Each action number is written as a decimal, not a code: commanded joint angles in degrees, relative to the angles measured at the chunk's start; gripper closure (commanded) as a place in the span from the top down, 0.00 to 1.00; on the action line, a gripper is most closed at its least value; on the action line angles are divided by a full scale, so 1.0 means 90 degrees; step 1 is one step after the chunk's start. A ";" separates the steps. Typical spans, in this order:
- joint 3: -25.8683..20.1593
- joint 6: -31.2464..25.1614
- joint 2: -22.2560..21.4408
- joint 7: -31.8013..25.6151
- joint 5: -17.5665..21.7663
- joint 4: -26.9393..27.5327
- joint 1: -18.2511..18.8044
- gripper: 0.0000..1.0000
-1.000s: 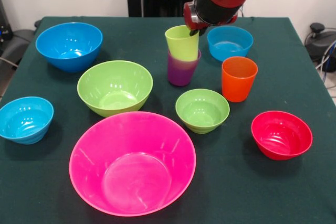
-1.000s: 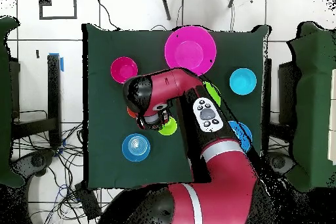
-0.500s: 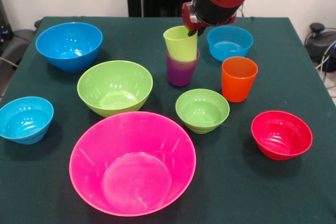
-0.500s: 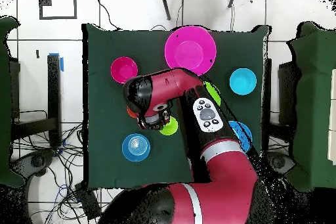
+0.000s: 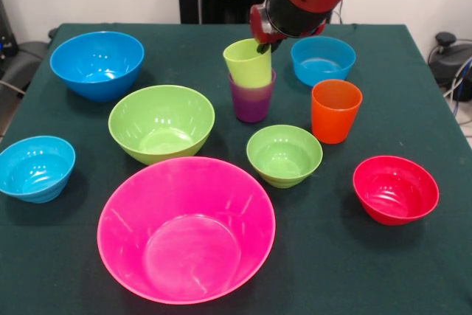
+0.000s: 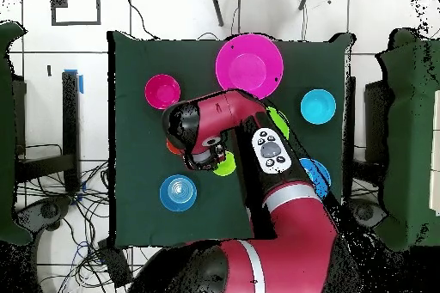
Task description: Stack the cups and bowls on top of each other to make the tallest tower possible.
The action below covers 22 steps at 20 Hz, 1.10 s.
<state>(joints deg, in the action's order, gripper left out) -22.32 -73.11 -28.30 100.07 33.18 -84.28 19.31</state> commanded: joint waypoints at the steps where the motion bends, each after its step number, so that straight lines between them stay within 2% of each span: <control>1: -0.0047 0.0482 0.0189 -0.0715 0.0563 0.0147 -0.0043 0.00; 22: -0.0031 0.0575 0.0151 -0.0670 0.0671 0.0065 -0.0048 0.00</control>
<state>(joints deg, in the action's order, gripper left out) -22.31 -73.11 -28.45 100.07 34.05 -84.29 19.31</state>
